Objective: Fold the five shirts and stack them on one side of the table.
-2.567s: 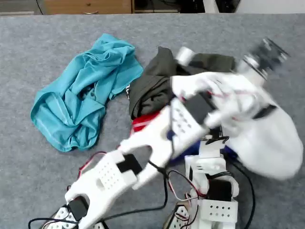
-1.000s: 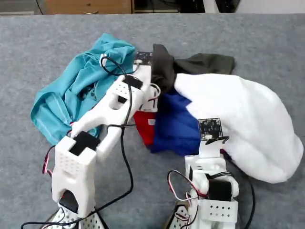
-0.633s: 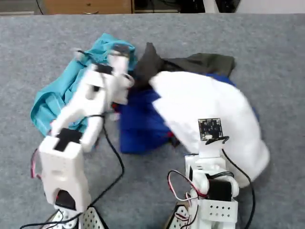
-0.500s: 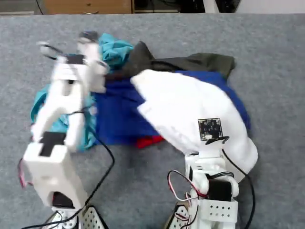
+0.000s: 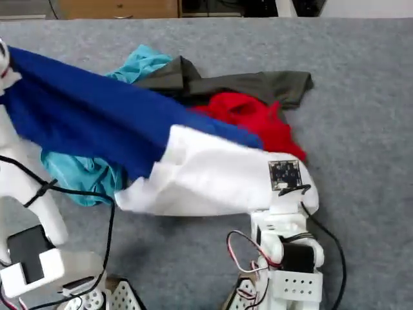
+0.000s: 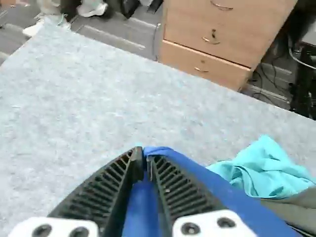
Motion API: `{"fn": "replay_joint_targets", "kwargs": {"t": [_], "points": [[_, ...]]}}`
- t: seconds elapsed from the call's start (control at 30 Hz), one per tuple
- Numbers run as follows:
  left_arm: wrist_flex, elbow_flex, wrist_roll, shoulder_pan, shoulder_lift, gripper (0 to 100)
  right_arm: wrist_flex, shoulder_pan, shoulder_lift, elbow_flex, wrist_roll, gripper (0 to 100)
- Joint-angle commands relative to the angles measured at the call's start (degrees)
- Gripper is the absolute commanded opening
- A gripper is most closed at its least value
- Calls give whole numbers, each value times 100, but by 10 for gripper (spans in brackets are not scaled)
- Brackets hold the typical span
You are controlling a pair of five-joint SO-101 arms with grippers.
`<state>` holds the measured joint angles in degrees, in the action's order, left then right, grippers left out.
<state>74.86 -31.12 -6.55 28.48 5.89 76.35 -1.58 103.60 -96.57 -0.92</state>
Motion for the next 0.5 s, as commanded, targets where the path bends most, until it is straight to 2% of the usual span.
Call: {"fn": "replay_joint_targets", "kwargs": {"t": [0.0, 0.1, 0.13, 0.2, 0.27, 0.3, 0.37, 0.47], "points": [[-79, -53, 18, 132, 224, 20, -62, 75, 611, -13, 35, 4], [-114, 237, 264, -264, 277, 34, -62, 75, 611, -13, 35, 4], [-97, 308, 387, -501, 286, 71, -62, 75, 611, -13, 35, 4], [35, 343, 835, -1064, 286, 195, -62, 75, 611, -13, 35, 4], [264, 237, 1609, -1679, 286, 316, -62, 75, 611, -13, 35, 4], [378, 158, 1873, -2022, 251, 331, -62, 75, 611, -13, 35, 4], [422, 70, 1916, -2857, 215, 321, -62, 75, 611, -13, 35, 4], [44, 308, 1960, -3956, -101, 314, -62, 75, 611, -13, 35, 4]]}}
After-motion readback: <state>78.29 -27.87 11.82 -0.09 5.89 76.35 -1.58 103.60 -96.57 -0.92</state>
